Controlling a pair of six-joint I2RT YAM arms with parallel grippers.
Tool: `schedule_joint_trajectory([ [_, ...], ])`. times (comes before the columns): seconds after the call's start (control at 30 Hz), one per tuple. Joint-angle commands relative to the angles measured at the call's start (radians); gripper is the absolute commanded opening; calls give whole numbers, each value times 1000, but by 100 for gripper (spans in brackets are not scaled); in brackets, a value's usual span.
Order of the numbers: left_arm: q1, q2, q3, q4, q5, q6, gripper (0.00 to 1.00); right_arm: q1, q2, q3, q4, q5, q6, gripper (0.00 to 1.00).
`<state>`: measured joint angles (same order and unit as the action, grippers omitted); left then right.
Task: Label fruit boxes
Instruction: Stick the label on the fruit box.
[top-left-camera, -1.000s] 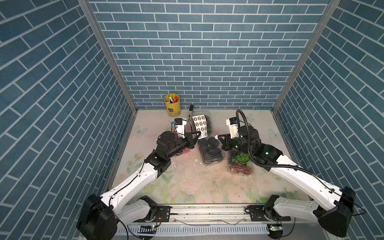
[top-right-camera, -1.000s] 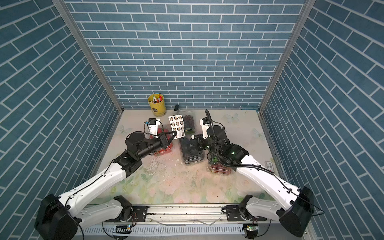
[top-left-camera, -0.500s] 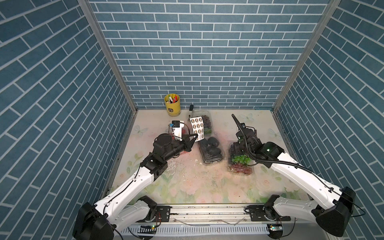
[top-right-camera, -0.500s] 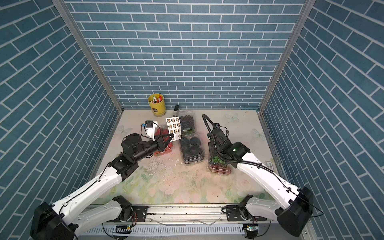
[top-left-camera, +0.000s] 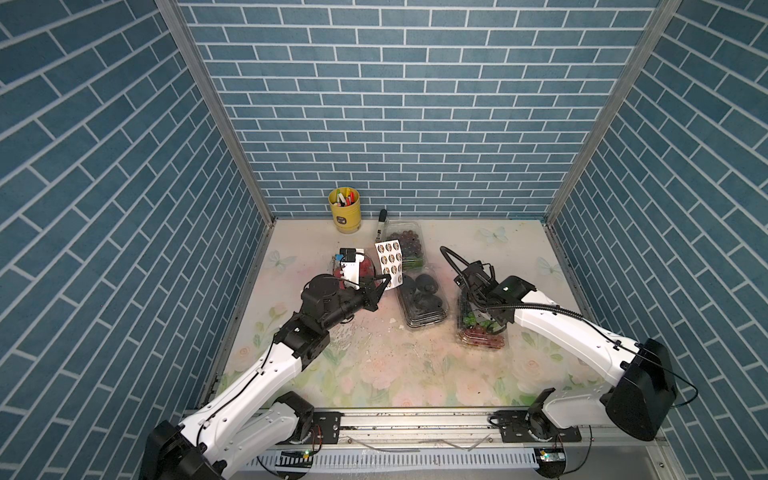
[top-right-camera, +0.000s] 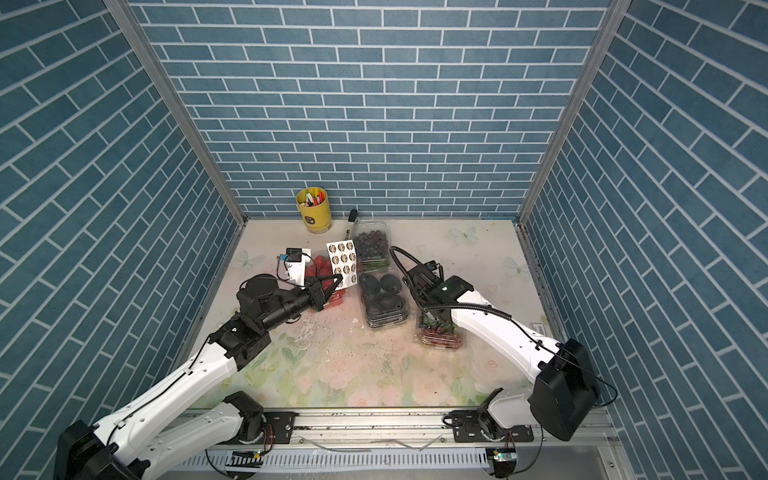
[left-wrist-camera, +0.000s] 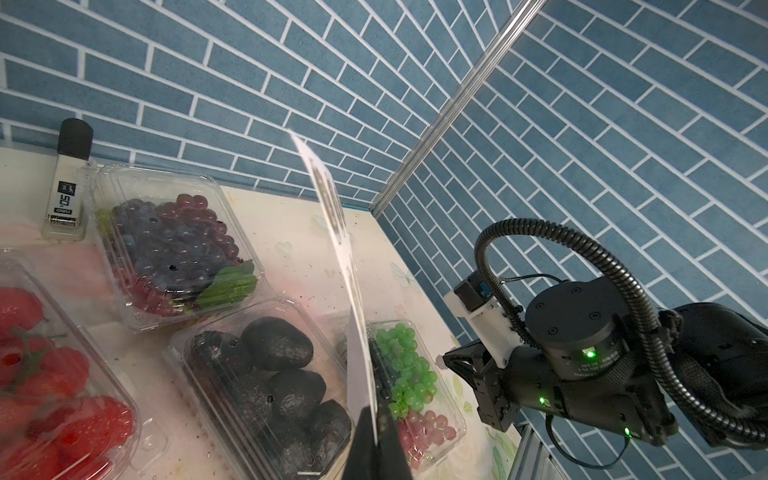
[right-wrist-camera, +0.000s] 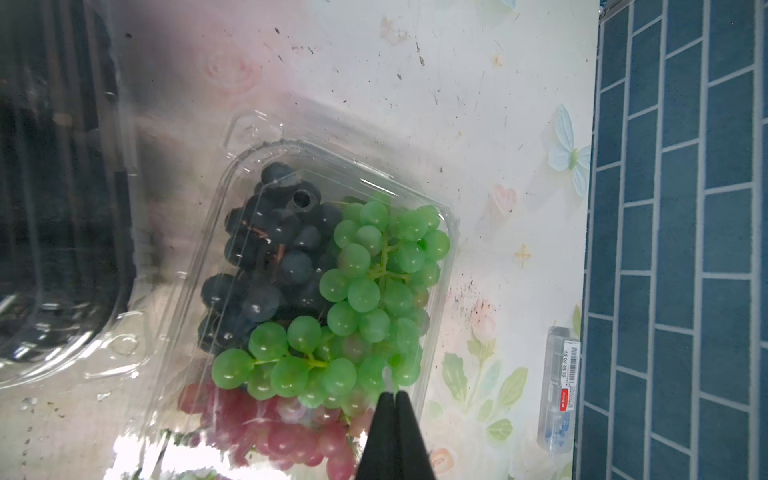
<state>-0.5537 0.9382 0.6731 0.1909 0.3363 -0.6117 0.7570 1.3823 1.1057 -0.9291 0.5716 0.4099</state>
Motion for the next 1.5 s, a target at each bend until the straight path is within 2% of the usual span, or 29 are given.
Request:
schedule_joint_trajectory([
  [0.0, 7, -12, -12, -4, -8, 17, 0, -1, 25, 7, -48, 43, -15, 0],
  [0.73, 8, 1, -7, -4, -6, 14, 0, -2, 104, -32, 60, -78, -17, 0],
  [1.47, 8, 7, -2, -11, -6, 13, 0, -46, 90, -68, 115, -214, 4, 0],
])
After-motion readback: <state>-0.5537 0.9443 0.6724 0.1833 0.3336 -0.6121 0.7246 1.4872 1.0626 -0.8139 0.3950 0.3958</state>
